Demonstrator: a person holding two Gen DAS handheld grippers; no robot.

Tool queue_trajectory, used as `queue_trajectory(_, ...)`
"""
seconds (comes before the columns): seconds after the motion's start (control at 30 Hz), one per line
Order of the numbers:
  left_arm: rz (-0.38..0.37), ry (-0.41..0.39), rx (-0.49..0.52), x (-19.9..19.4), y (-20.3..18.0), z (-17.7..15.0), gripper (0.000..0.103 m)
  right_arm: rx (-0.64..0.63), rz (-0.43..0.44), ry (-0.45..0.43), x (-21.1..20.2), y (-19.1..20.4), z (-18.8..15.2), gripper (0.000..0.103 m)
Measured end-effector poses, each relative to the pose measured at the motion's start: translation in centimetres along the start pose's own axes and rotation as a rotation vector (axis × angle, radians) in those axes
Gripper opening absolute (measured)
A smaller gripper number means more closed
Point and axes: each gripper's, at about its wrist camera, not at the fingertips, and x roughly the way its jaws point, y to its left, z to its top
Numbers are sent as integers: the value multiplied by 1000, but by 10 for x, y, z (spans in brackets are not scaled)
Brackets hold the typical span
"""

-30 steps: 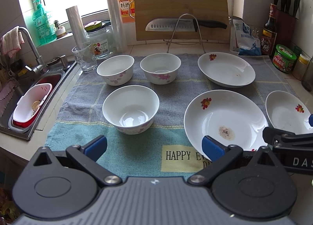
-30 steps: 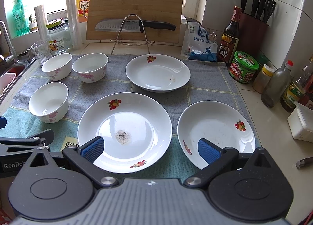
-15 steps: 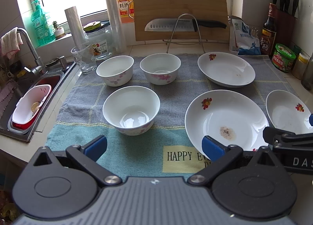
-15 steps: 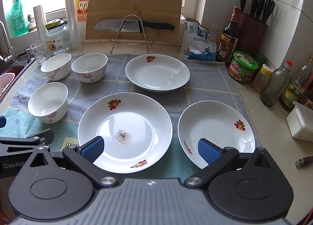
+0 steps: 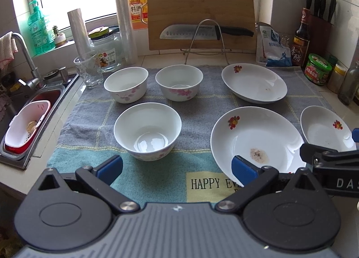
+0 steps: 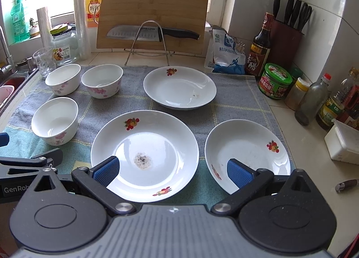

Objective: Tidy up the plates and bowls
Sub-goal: 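Move the left tool toward a plain white flower-print plate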

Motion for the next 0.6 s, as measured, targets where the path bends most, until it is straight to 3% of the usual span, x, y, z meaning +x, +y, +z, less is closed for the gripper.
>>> queue_trajectory(0.33,-115,-100,58,-2,17,12,102,31,-36,-83,-10,-2,4,103)
queue_trajectory(0.6,-230,-95,93,10,18,19,102,36,-104,-138,-23,-28,-10,103)
